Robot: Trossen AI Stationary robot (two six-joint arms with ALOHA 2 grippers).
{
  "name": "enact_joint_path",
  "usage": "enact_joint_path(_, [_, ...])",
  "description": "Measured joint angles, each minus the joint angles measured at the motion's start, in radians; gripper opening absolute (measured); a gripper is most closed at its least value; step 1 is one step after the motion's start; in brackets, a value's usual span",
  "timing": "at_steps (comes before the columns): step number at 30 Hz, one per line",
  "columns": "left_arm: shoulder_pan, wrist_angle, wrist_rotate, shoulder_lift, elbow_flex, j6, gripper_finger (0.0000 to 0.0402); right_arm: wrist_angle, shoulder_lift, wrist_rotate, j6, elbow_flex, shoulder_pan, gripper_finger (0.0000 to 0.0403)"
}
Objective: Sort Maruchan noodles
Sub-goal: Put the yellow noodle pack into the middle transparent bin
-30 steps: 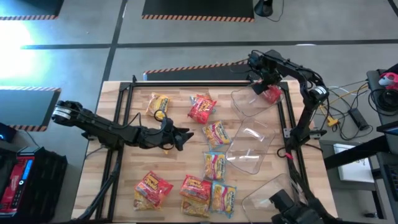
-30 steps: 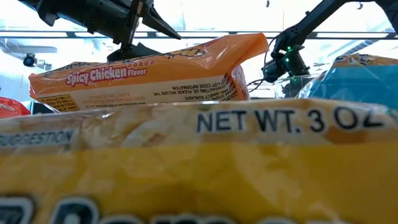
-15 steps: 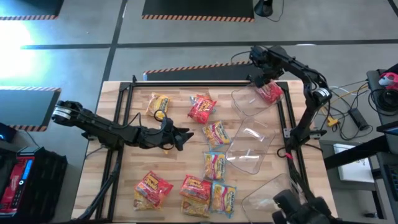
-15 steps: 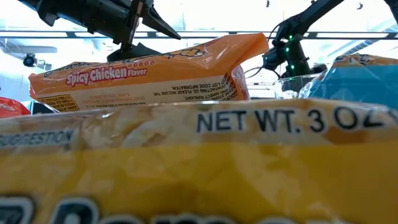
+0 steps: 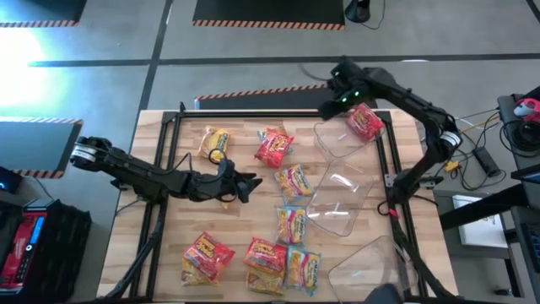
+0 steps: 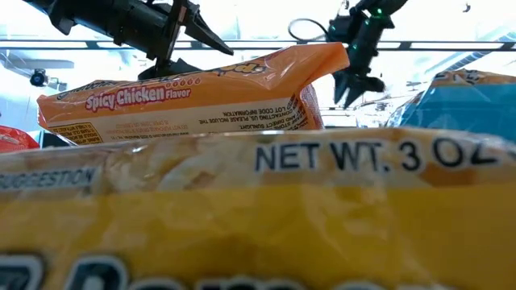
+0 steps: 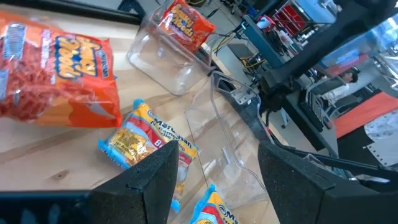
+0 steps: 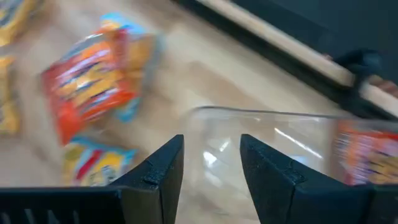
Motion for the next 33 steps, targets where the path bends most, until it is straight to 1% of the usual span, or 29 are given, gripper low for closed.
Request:
enact_joint_path(4, [0.002, -0.033, 0.006, 0.0, 0.0, -0.047, 0.0204, 0.027, 0.009, 0.0, 0.002, 0.0, 0.14, 0.0144])
enact_joint_path(6, [0.002, -0.064, 0.029, 0.0, 0.0, -0.081, 0.0204, 0.039, 0.013, 0.0, 0.003, -0.001, 0.198, 0.0144])
enact_joint_path(9, [0.002, -0.116, 0.089, 0.0, 0.0, -0.147, 0.0204, 0.067, 0.02, 0.0, 0.018, -0.001, 0.27, 0.0144])
enact_joint_path(13, [0.002, -0.238, 0.152, 0.0, 0.0, -0.274, 0.0204, 0.125, 0.037, 0.001, 0.073, -0.001, 0.351, 0.0144])
enact_joint_path(18, [0.002, -0.401, 0.206, 0.0, 0.0, -0.404, 0.0204, 0.199, 0.072, 0.0, 0.118, -0.003, 0.449, 0.0144])
enact_joint_path(22, [0.001, -0.466, 0.26, 0.0, 0.0, -0.439, 0.0204, 0.318, 0.12, 0.001, 0.154, -0.003, 0.516, 0.0144])
enact_joint_path(26, [-0.006, -0.458, 0.337, -0.02, 0.0, -0.396, 0.0204, 0.45, 0.185, 0.001, 0.198, -0.003, 0.565, 0.0144])
enact_joint_path(30, [-0.039, -0.551, 0.332, -0.06, 0.0, -0.415, 0.0204, 0.56, 0.255, 0.001, 0.252, -0.003, 0.603, 0.0144])
enact_joint_path(33, [-0.076, -0.654, 0.268, -0.11, 0.0, -0.469, 0.0204, 0.619, 0.303, 0.0, 0.293, -0.003, 0.628, 0.0144])
